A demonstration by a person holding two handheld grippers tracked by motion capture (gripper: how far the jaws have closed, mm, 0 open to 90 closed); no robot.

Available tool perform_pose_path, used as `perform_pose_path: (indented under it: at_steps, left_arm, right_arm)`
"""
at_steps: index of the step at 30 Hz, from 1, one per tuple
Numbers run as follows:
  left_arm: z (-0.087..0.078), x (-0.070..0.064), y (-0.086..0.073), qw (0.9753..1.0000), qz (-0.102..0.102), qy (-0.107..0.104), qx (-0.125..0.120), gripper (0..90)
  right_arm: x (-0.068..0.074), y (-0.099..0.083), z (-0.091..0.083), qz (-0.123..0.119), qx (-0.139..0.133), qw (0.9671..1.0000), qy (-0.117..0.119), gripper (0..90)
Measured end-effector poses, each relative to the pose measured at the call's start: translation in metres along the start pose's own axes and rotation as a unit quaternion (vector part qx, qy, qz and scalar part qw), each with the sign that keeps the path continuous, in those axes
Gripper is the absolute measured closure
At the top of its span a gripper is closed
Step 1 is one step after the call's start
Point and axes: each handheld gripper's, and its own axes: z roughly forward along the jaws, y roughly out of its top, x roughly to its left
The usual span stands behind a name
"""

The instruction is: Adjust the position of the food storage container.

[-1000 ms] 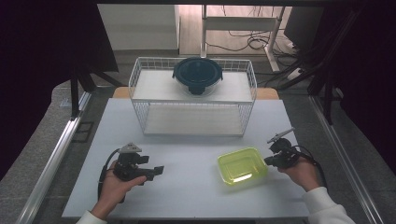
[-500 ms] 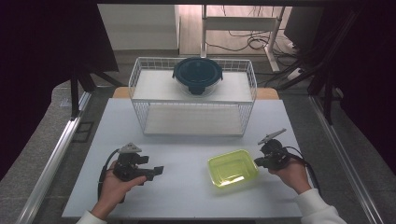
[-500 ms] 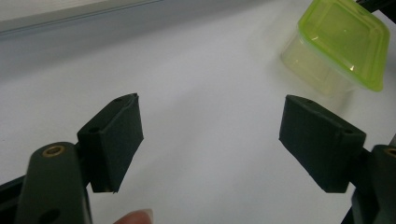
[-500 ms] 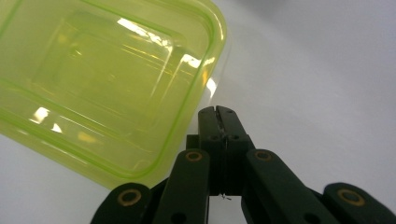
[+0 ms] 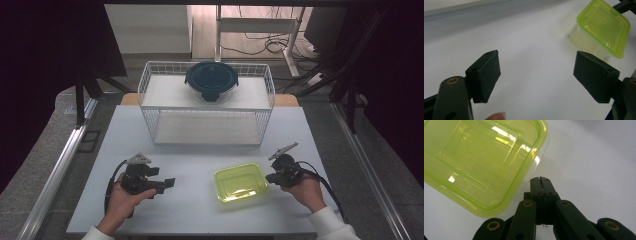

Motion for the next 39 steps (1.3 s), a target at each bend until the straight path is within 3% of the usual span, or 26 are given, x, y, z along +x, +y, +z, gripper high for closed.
perform_pose_path:
  at_steps: [6, 9, 30, 33, 39]
  left_arm:
    - [0.002, 0.000, 0.000, 1.0000, -0.001, -0.001, 0.004, 20.8]
    - [0.003, 0.000, -0.001, 1.0000, 0.000, 0.000, 0.005, 20.8]
    - [0.007, -0.001, -0.003, 0.9999, 0.003, -0.002, 0.013, 20.7]
    - [0.007, -0.001, -0.003, 0.9999, 0.002, -0.003, 0.012, 20.7]
    - [0.009, 0.000, -0.003, 0.9999, -0.004, -0.003, 0.010, 20.8]
  right_arm:
    - [0.012, 0.002, 0.006, -0.009, 0.003, 0.9998, 0.015, 88.6]
    - [0.020, 0.004, 0.010, -0.011, -0.001, 0.9993, 0.035, 88.6]
    - [0.069, 0.034, 0.031, -0.059, 0.003, 0.9961, 0.065, 88.5]
    - [0.073, 0.035, 0.035, -0.061, 0.005, 0.9953, 0.075, 88.5]
    - [0.069, 0.034, 0.029, -0.064, -0.005, 0.9962, 0.059, 88.5]
